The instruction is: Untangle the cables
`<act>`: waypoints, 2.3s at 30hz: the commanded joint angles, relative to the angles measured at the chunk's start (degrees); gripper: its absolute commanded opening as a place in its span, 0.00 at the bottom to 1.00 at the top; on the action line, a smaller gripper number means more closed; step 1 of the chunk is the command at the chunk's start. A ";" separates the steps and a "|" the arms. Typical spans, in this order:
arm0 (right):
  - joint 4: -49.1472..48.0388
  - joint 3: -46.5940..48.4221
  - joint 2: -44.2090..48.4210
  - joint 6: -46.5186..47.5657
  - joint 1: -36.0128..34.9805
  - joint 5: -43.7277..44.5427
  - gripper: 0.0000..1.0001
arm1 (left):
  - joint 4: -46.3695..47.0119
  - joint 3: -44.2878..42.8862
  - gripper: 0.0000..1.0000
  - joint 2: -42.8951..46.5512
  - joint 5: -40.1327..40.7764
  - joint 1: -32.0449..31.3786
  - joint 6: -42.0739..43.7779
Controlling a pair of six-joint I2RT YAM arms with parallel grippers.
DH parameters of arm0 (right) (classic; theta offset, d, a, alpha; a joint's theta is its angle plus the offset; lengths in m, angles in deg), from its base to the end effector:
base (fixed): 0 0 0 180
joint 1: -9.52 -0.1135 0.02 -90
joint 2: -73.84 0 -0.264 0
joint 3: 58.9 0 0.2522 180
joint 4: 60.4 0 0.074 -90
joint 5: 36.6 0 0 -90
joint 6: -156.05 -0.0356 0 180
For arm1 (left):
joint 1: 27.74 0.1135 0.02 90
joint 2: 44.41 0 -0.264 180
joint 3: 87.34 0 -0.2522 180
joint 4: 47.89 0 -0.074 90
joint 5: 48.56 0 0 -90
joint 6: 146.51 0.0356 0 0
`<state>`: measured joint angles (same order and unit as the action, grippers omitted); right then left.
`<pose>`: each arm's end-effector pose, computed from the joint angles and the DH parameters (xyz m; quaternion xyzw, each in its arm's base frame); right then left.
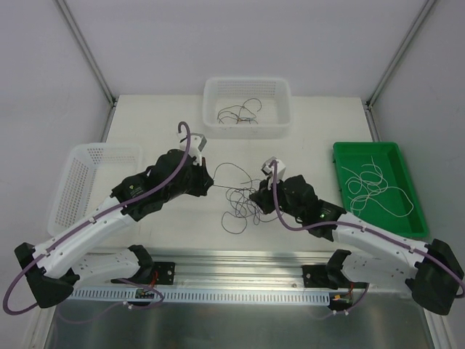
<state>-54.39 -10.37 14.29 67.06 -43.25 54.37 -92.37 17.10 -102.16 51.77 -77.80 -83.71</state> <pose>0.1448 0.1896 0.2608 -0.3591 0.7193 0.2534 0.5379 0.1440 -0.1620 0.3650 0.1217 0.8402 -0.2665 0.4563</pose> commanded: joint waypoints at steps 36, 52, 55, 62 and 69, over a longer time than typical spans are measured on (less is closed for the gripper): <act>43.96 4.26 11.21 -10.86 13.05 23.56 0.68 | -4.26 -36.71 0.00 -7.98 17.80 10.69 26.14; 38.24 -0.48 28.34 -6.47 13.05 8.00 1.00 | 11.98 -43.23 0.00 -23.01 7.18 14.46 31.16; 41.05 0.91 29.75 -6.20 12.96 8.51 1.00 | 18.05 -44.45 0.00 -26.87 5.15 15.78 31.16; 45.63 3.29 33.53 -6.03 12.96 7.20 1.00 | 26.66 -48.94 0.00 -37.24 0.15 19.21 30.63; 47.91 3.73 34.33 -5.85 12.96 8.43 1.00 | 35.28 -51.83 0.01 -51.55 -6.10 23.34 28.35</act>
<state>-8.38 -8.67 48.41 60.57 -30.25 62.83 -63.59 -31.86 -148.76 50.31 -55.77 -54.29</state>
